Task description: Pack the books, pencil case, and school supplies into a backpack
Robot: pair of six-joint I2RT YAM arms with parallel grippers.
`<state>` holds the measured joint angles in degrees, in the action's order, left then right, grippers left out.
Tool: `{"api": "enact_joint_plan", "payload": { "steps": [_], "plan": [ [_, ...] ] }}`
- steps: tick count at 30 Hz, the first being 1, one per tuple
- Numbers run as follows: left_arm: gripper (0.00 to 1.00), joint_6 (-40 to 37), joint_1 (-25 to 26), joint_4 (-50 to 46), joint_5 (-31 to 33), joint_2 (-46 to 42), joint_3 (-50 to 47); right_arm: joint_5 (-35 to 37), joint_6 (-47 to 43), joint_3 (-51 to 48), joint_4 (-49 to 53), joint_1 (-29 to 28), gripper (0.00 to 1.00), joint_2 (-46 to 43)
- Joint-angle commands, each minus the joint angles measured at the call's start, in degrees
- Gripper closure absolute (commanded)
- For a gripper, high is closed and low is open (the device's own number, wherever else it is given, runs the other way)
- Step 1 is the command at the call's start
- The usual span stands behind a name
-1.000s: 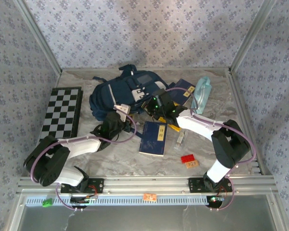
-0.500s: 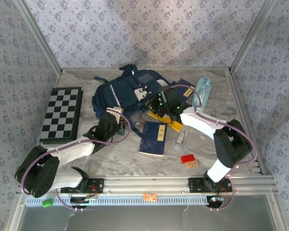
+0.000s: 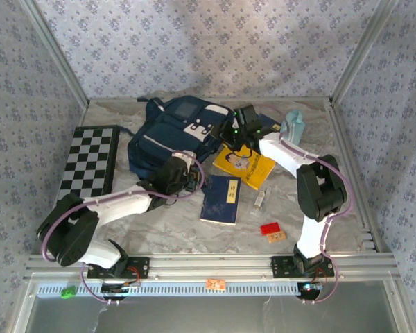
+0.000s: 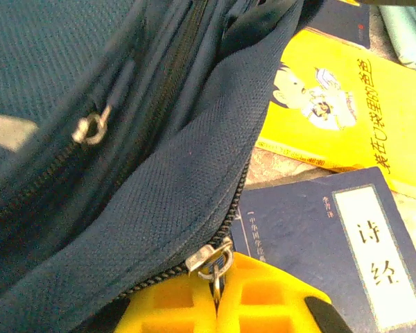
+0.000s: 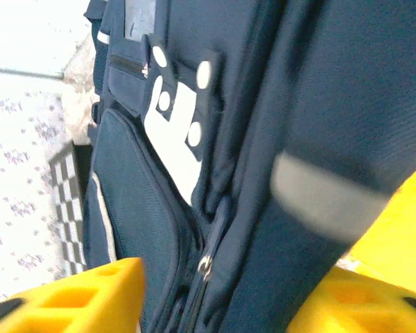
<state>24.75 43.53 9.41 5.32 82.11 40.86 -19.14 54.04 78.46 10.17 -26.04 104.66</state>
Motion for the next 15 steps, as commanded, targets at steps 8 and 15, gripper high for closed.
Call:
{"api": "enact_joint_plan", "payload": {
  "steps": [8,15],
  "plan": [
    [1.0,-0.9,0.5,-2.8,-2.5,2.1,6.1,-2.2,8.2,-19.3,-9.6,-6.1,0.28,-13.0],
    [1.0,-0.9,0.5,-3.1,-3.6,0.9,5.8,0.1,12.5,-14.1,-14.6,-9.0,0.33,-4.2]
  ]
}}
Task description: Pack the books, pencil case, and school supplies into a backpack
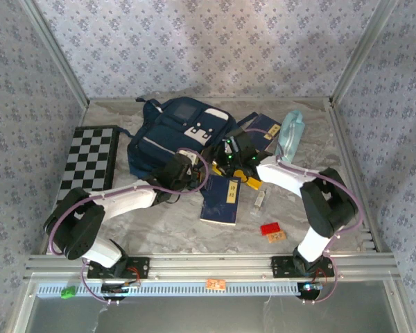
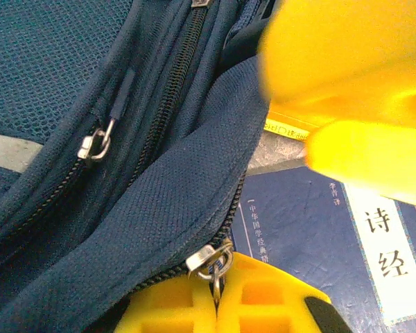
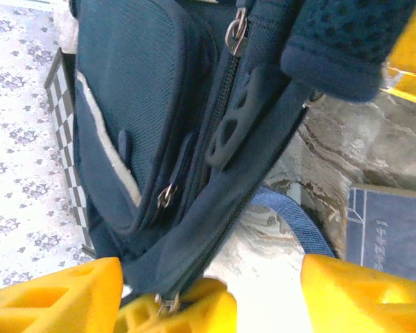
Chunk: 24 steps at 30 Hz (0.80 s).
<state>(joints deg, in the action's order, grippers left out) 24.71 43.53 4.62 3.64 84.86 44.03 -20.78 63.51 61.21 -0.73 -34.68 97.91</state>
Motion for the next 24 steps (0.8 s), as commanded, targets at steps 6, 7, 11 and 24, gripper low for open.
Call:
{"api": "enact_joint_plan", "payload": {
  "steps": [6,7,11,24],
  "plan": [
    [1.0,-0.9,0.5,1.7,-2.9,-2.0,2.8,5.1,2.6,5.7,-3.0,-0.8,0.59,6.3],
    [1.0,-1.1,0.5,1.5,-3.0,-2.0,3.0,5.4,2.2,6.0,-3.0,-0.8,0.65,6.4],
    [1.0,-2.2,0.5,-0.7,-4.5,-2.6,3.3,6.1,0.0,5.8,-2.3,0.2,0.88,5.7],
    [1.0,-3.7,-3.9,-16.3,-2.0,-13.9,-3.1,0.9,-9.9,11.8,7.3,7.6,1.0,1.5]
  ]
}}
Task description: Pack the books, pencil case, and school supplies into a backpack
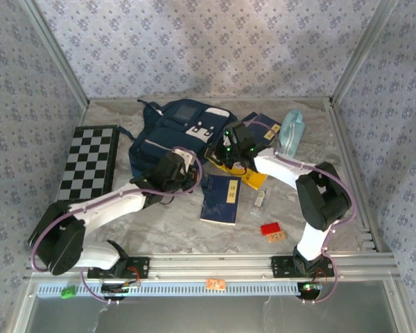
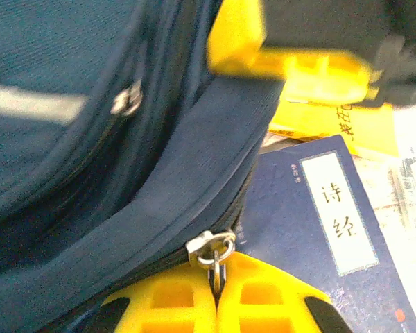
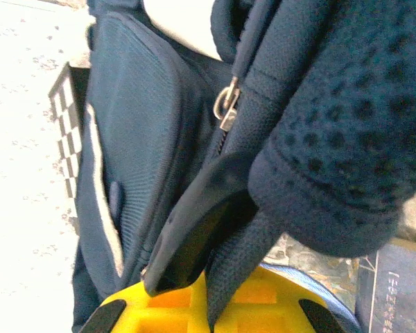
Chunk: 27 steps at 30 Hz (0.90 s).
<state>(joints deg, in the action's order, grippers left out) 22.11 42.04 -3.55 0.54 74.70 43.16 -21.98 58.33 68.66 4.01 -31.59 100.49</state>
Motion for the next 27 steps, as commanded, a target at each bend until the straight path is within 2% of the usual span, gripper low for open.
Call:
{"api": "enact_joint_plan", "payload": {
  "steps": [1,4,8,10,13,16,18,22,27],
  "plan": [
    [1.0,-1.0,-3.7,-9.1,0.9,-4.3,-2.8,1.5,-5.1,5.2,3.0,5.0,1.0,-0.6],
    [1.0,-0.7,-7.1,-10.2,-1.2,-5.6,-4.0,-1.3,-6.7,9.5,5.9,5.9,1.0,2.2],
    [1.0,-1.3,-7.3,-7.6,-7.1,-5.4,-2.7,-1.3,-8.5,14.7,9.2,6.1,1.0,6.0],
    [1.0,0.2,-7.3,-4.6,-8.8,-4.2,-2.2,-0.7,-8.5,16.2,10.1,6.3,0.92,7.2],
    [1.0,1.6,-6.9,-3.6,-8.9,-1.2,0.3,-0.6,-8.6,16.5,10.6,6.3,0.69,7.2],
    [1.0,2.5,-6.7,-2.5,-8.6,1.2,1.5,0.1,-9.9,15.1,12.3,5.9,0.59,5.4],
    [1.0,2.6,-6.4,-2.4,-8.7,2.3,2.2,-1.0,-9.4,12.7,12.8,6.1,0.49,3.8],
    [1.0,3.3,-5.6,-3.2,-8.8,3.0,3.8,-2.3,-4.2,3.4,7.8,3.6,0.37,-1.8],
    [1.0,2.8,-4.7,-4.2,-7.5,3.8,5.0,0.9,3.3,-4.6,2.9,-2.2,0.28,-5.4]
  ]
}}
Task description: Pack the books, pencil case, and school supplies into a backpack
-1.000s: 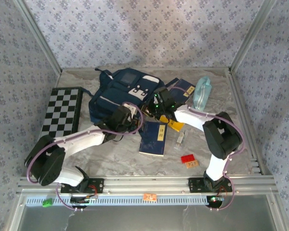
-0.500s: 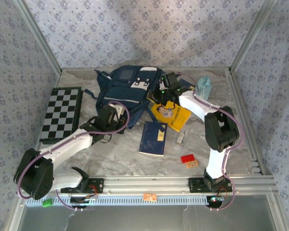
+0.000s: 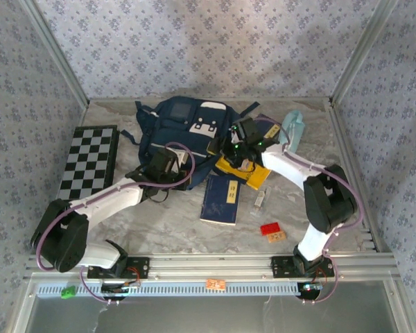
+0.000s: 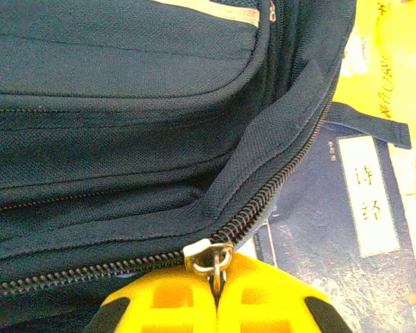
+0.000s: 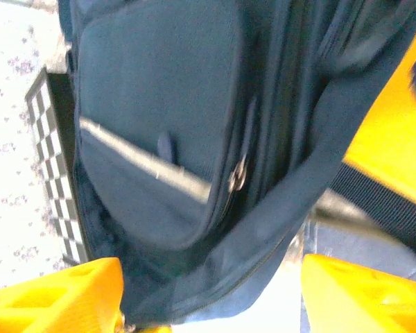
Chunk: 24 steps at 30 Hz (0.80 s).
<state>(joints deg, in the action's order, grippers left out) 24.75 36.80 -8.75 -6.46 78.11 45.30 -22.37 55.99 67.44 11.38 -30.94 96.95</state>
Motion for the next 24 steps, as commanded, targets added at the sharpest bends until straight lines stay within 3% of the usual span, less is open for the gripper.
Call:
{"api": "enact_joint_plan", "payload": {
  "steps": [1,5,8,11,15,17,19,24],
  "plan": [
    [1.0,0.4,0.5,1.1,-0.6,0.4,3.1,1.9,7.0,-4.3,-6.1,-3.6,0.27,-1.7],
    [1.0,0.6,1.2,0.5,-1.3,0.4,4.0,2.9,11.4,-4.6,-10.9,-5.3,0.23,1.8],
    [1.0,0.8,2.4,0.5,-1.3,0.1,4.4,3.7,11.4,-2.2,-11.5,-6.5,0.26,4.9],
    [1.0,0.7,3.0,-0.1,-1.1,-0.4,4.5,4.7,9.1,-0.2,-9.3,-6.2,0.42,6.2],
    [1.0,1.8,2.9,-2.9,0.0,-2.1,4.0,5.8,3.4,3.0,-4.6,-4.1,0.83,6.0],
    [1.0,2.0,2.9,-4.0,0.2,-3.3,3.2,6.7,-0.6,4.5,-0.8,-2.6,0.93,5.3],
    [1.0,1.6,2.8,-4.7,1.3,-4.6,1.8,6.5,-3.8,5.3,1.4,-0.5,0.99,4.6],
    [1.0,-0.7,-1.6,-7.0,-0.3,-5.5,-0.8,1.7,-9.8,8.6,4.4,6.2,1.0,4.6]
  ]
}}
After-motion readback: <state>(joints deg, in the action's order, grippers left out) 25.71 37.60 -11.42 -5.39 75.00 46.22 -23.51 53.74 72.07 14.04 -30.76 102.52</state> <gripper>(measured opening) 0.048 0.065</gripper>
